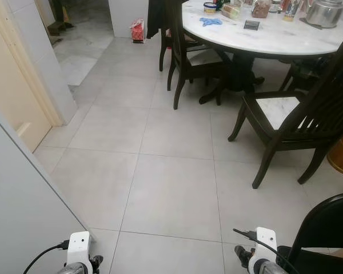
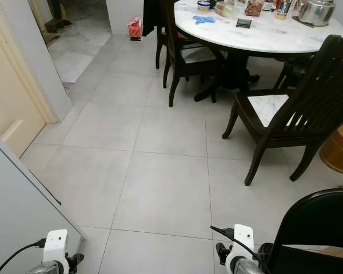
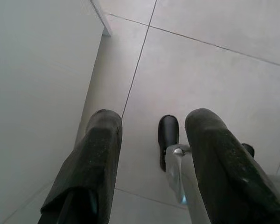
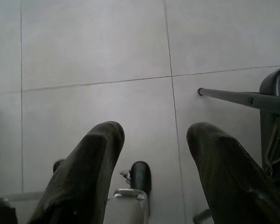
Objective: Restocking fridge
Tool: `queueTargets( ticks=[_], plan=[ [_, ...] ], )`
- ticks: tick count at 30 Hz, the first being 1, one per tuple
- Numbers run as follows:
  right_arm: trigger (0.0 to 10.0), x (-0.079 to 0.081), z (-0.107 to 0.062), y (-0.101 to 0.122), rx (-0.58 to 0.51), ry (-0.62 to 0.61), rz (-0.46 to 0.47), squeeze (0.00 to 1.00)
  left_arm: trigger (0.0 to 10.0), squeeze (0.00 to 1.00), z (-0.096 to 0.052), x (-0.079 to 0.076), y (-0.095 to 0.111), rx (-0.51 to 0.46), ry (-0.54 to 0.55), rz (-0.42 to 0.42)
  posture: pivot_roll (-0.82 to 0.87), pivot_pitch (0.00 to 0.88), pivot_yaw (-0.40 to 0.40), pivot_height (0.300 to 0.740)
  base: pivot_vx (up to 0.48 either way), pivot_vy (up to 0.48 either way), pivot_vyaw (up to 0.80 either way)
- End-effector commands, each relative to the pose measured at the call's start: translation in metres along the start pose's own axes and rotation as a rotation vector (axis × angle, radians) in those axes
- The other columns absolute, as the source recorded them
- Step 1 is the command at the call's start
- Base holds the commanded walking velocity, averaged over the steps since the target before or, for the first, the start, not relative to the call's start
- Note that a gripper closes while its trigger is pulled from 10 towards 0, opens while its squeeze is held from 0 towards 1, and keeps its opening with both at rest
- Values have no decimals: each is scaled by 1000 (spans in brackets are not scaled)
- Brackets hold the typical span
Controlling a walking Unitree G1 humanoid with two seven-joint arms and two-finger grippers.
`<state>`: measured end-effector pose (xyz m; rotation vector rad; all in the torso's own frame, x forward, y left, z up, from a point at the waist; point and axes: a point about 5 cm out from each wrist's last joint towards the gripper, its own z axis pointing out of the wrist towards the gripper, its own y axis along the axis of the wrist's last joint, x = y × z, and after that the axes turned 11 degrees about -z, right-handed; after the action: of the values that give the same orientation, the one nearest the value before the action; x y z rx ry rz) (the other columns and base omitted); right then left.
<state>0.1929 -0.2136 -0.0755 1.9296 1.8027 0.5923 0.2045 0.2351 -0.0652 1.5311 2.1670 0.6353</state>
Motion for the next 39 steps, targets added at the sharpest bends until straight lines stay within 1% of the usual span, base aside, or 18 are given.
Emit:
queueTargets(
  ticks=[1, 15, 18, 19, 20, 25, 29, 39],
  plan=[
    [10000, 0, 0, 2, -10, 1, -14, 0, 10000, 0, -1, 4, -7, 22, 14, 0, -32, 0, -10, 740, 0, 0, 800],
    [10000, 0, 0, 0, 2, -6, -28, 0, 10000, 0, -1, 4, -8, 29, 11, 14, -39, 0, -6, 740, 0, 0, 800],
    [10000, -1, 0, -2, 35, -13, -35, 0, 10000, 0, -1, 5, -10, 43, 27, -6, -36, 0, -11, 740, 0, 0, 800],
    [10000, -1, 0, -3, 39, -14, -36, 0, 10000, 0, -1, 5, -11, 47, 32, -6, -36, 0, -11, 740, 0, 0, 800],
    [10000, -1, 0, -3, 54, -13, -54, 0, 10000, 0, -1, 6, -11, 58, 40, 16, -36, 0, -11, 740, 0, 0, 800],
    [10000, -3, -1, -7, 118, -33, -68, 0, 10000, 0, -1, 7, -13, 86, 56, 14, -41, 0, -12, 740, 0, 0, 800],
    [10000, -3, -1, -8, 131, -44, -51, 0, 10000, 0, -1, 8, -14, 97, 68, 8, -39, 0, -15, 740, 0, 0, 800],
    [10000, -3, -1, -8, 139, -46, -44, 0, 10000, 0, -1, 7, -14, 100, 65, 0, -41, 0, -21, 740, 0, 0, 800]
  ],
)
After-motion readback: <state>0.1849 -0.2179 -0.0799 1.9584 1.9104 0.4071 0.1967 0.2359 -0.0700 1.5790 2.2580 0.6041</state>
